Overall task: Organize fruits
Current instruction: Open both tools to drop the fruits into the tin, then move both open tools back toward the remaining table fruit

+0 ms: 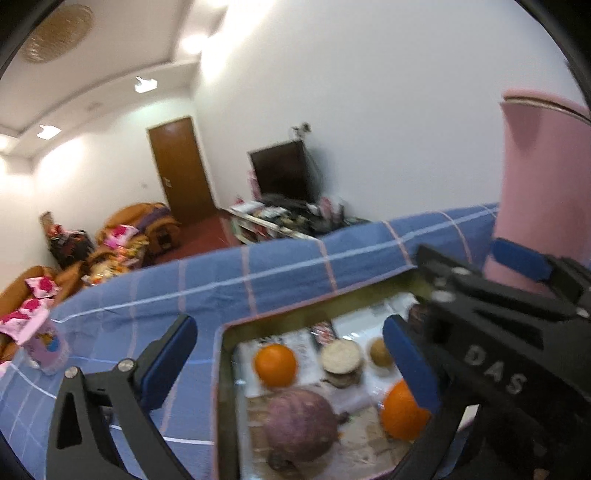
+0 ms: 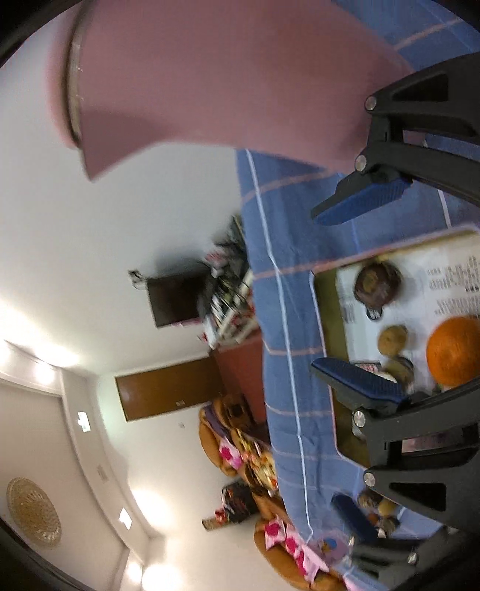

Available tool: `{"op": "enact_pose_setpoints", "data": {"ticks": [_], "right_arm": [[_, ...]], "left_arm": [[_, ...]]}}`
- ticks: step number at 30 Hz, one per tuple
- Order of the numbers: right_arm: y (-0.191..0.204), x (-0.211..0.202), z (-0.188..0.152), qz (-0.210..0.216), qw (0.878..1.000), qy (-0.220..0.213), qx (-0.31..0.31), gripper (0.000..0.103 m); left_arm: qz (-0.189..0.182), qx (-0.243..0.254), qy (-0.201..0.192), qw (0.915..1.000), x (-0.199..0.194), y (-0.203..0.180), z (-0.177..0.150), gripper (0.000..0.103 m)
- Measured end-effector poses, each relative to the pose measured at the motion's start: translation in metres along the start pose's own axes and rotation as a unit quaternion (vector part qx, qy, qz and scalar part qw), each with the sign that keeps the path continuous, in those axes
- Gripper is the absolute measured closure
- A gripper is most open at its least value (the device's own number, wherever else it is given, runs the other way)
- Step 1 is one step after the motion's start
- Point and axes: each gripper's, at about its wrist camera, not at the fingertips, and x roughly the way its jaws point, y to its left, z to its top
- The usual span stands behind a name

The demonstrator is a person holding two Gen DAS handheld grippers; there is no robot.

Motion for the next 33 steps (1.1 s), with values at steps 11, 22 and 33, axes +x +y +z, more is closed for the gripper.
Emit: {"op": "enact_pose_setpoints", "data": {"ticks": [11, 22, 33], "right_arm": [[-0.01, -0.005, -0.005, -0.015, 1.0, 0.019, 0.015, 0.025], [-0.019, -0.018, -0.014, -0.028, 0.997, 0.038, 0.058, 0.025], [-0.007, -0.043, -0.022, -0.025, 0.998, 0.024, 0.048, 0.025]], "left_arm": [[-0.009, 0.0, 0.035, 0.9994, 0.008, 0.007, -0.004, 0.0], [-0.022, 0.007, 0.023, 0.9995, -0.009, 0.006, -0.012, 0.0], [-0.05, -0.004, 0.037, 0.998, -0.024, 0.018, -0.021, 0.0]]}}
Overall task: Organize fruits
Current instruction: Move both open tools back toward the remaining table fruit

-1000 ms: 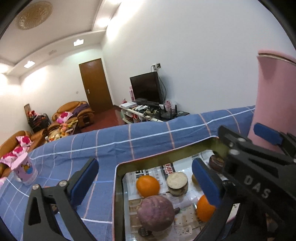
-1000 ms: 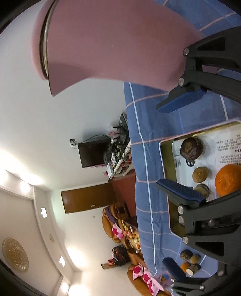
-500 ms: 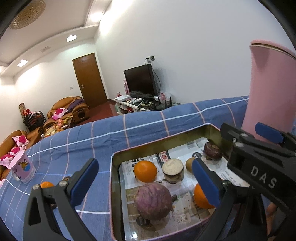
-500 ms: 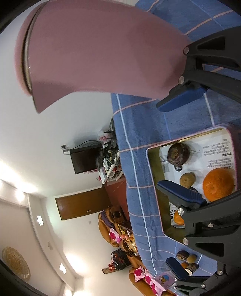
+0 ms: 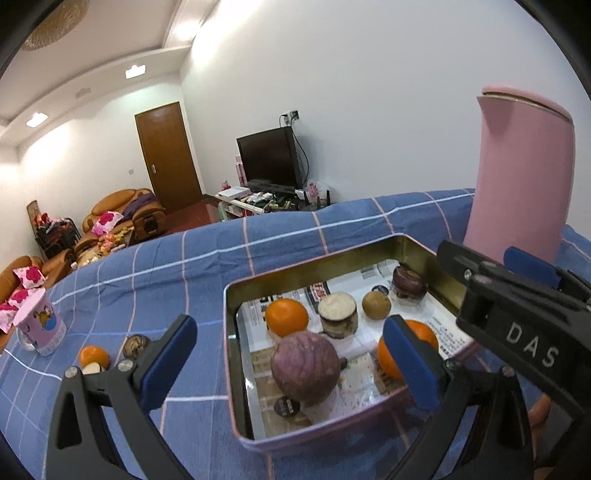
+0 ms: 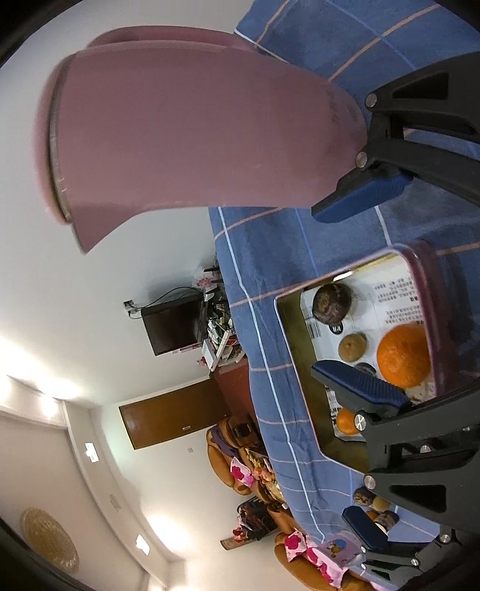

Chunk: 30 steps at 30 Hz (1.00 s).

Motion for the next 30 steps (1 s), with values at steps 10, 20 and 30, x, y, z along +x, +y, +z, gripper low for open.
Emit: {"op": "enact_pose_setpoints", "data": {"ticks": [10, 20, 30], "right_arm": [[0.021, -0.014, -0.008, 0.001, 1.0, -0.012, -0.022, 0.025], [0.052, -0.018, -0.022, 0.023, 0.999, 0.001, -0.032, 0.025], [0.1, -0.015, -0.031, 0.047, 0.997, 0.008, -0.063, 0.025]], "left_arm": [[-0.006, -0.02, 0.013, 0.9997, -0.009, 0.022, -0.012, 0.0], [0.014, -0.033, 0.024, 0.9991, -0.011, 0.061, -0.022, 0.0], [0.052, -0.057, 0.038, 0.9963, -0.003, 0.111, -0.03, 0.0]]}}
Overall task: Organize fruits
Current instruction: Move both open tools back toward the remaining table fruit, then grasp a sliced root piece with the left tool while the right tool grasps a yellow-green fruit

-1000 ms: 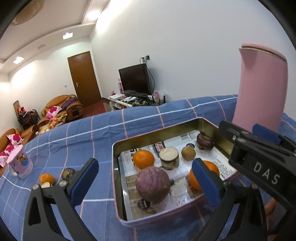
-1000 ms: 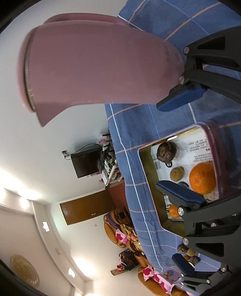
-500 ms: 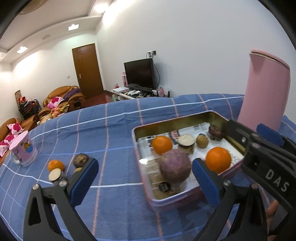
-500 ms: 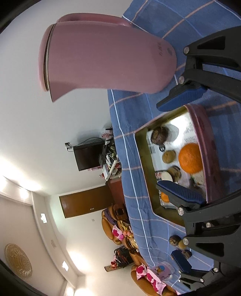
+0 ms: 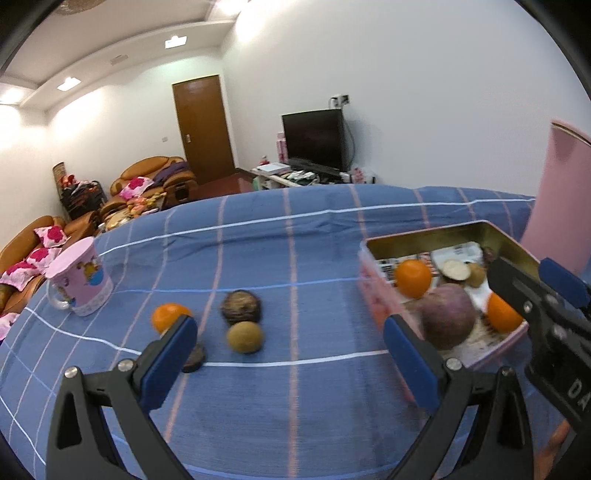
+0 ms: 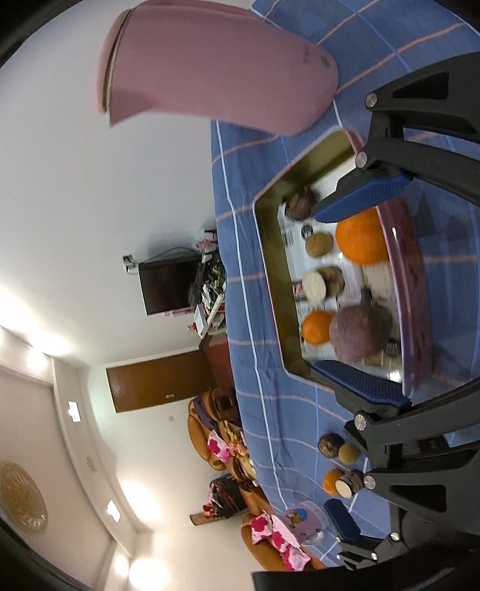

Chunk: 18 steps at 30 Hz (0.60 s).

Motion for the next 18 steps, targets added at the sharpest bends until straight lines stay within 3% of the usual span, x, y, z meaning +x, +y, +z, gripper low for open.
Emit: {"op": "enact_pose_setpoints", "data": {"ticks": [9, 18], "right_arm": [[0.045, 0.013, -0.005, 0.031, 0.999, 0.017, -0.019, 0.025], [0.078, 0.026, -0.008, 0.051, 0.998, 0.037, -0.019, 0.025]], "left_arm": [[0.021, -0.019, 0.019, 0.9994, 0.014, 0.043, -0.002, 0.0], [0.014, -0.049, 0.057, 0.9971, 0.034, 0.077, -0.004, 0.0]]}}
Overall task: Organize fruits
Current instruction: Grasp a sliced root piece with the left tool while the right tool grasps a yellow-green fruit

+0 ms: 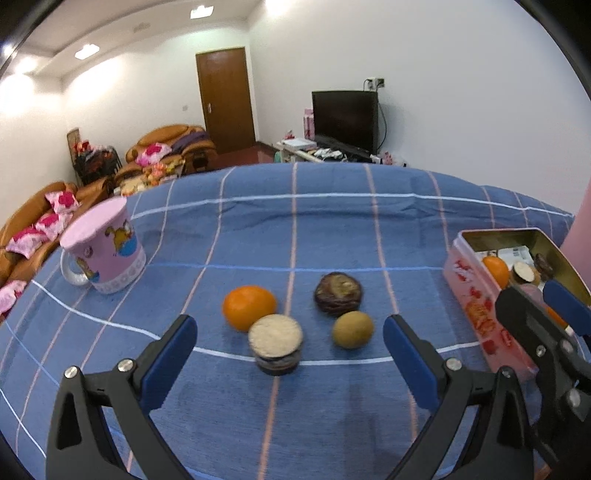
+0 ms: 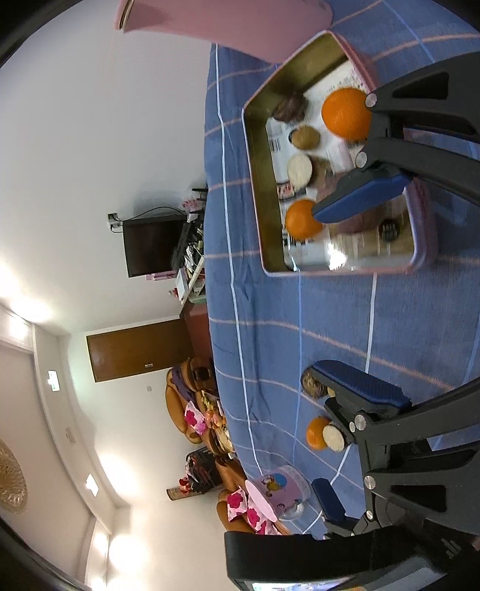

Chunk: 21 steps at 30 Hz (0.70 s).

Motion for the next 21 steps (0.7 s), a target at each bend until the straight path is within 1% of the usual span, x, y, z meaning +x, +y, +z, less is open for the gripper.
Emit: {"op": "enact_pose_setpoints", "data": {"ticks": [4, 5, 9, 11, 12, 13, 15, 19, 20, 21], "right_arm": [[0.008, 0.006, 0.0, 0.003, 1.0, 0.006, 0.001, 0.025], [0.009, 0.007, 0.0, 0.002, 1.0, 0.008, 0.002, 0.025], [0.012, 0.014, 0.001, 0.001, 1.0, 0.019, 0.006, 0.025], [0.013, 0.017, 0.001, 0.001, 1.0, 0.026, 0.006, 0.025], [0.014, 0.019, 0.001, 0.001, 1.0, 0.03, 0.006, 0.025], [0.015, 0.022, 0.001, 0.001, 0.999, 0.035, 0.006, 0.025], [0.017, 0.027, 0.001, 0.0, 0.999, 0.045, 0.008, 0.025], [0.018, 0.032, 0.001, -0.01, 0.998, 0.057, 0.011, 0.025], [0.019, 0.032, 0.001, -0.01, 0.998, 0.058, 0.011, 0.025], [0.019, 0.032, 0.001, -0.012, 0.998, 0.057, 0.011, 0.025]], "left_arm": [[-0.007, -0.032, 0.031, 0.999, 0.012, 0.017, -0.001, 0.002], [-0.009, -0.037, 0.038, 0.9985, 0.015, 0.02, -0.001, 0.004], [-0.023, -0.062, 0.072, 0.9953, 0.028, 0.03, -0.003, 0.021], [-0.032, -0.075, 0.096, 0.992, 0.038, 0.034, -0.005, 0.022], [-0.034, -0.077, 0.101, 0.9913, 0.041, 0.034, -0.005, 0.023], [-0.031, -0.072, 0.096, 0.9923, 0.04, 0.033, -0.004, 0.023], [-0.026, -0.063, 0.103, 0.9924, 0.044, 0.031, -0.004, 0.023], [-0.022, -0.05, 0.103, 0.9932, 0.045, 0.025, -0.003, 0.024], [-0.022, -0.046, 0.102, 0.9934, 0.045, 0.024, -0.003, 0.029], [-0.023, -0.042, 0.102, 0.9937, 0.045, 0.024, -0.002, 0.036]]}}
